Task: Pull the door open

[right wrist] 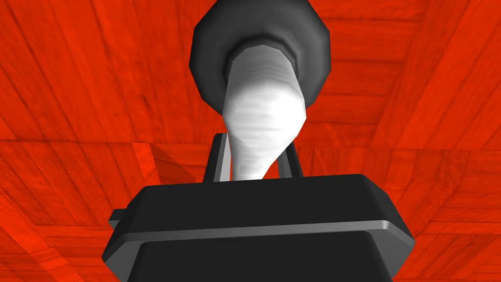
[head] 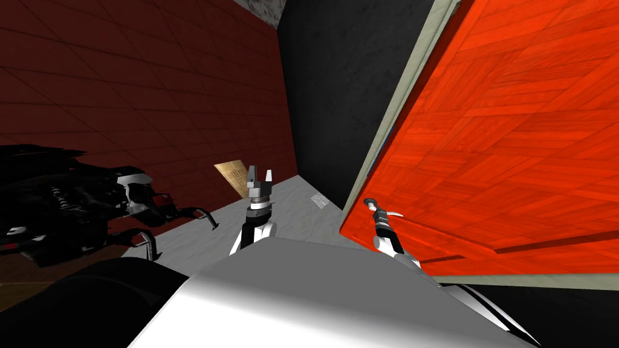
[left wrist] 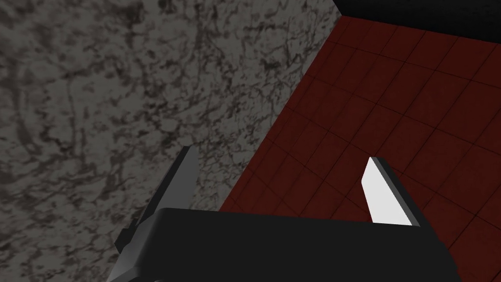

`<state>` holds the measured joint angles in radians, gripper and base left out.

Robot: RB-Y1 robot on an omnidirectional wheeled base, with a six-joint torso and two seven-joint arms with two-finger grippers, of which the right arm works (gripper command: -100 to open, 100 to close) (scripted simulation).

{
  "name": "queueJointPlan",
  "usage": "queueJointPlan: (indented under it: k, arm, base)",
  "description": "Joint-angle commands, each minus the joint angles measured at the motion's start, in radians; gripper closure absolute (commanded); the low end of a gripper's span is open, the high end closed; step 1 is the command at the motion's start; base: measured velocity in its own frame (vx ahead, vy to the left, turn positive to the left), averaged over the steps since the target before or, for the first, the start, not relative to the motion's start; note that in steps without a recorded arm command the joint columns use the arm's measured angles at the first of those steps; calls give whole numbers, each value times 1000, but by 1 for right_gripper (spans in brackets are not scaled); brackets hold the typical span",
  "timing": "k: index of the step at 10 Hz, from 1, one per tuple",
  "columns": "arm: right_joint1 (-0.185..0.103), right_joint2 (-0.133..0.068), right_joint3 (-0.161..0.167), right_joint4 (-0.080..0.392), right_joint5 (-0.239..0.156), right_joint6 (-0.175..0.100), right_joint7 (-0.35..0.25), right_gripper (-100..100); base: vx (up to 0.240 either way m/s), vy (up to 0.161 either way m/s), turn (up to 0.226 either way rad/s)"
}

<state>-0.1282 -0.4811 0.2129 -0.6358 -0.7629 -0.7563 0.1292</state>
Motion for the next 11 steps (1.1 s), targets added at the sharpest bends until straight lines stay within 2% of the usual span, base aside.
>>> queueJointPlan:
  k: [1,8,10,11]
  arm:
    - [4,-7,15,-11,7,-6,-13,100]
    - [29,-46,90,-49,38,-26,-77,100]
    - [30,-49,89,-49,37,-25,-79,100]
    - [43,-60,111,-60,38,-33,-93,100]
  base:
    - [-207,-46,107]
    - [-222,-38,105]
    - [-157,3,28]
    - [-141,-28,80]
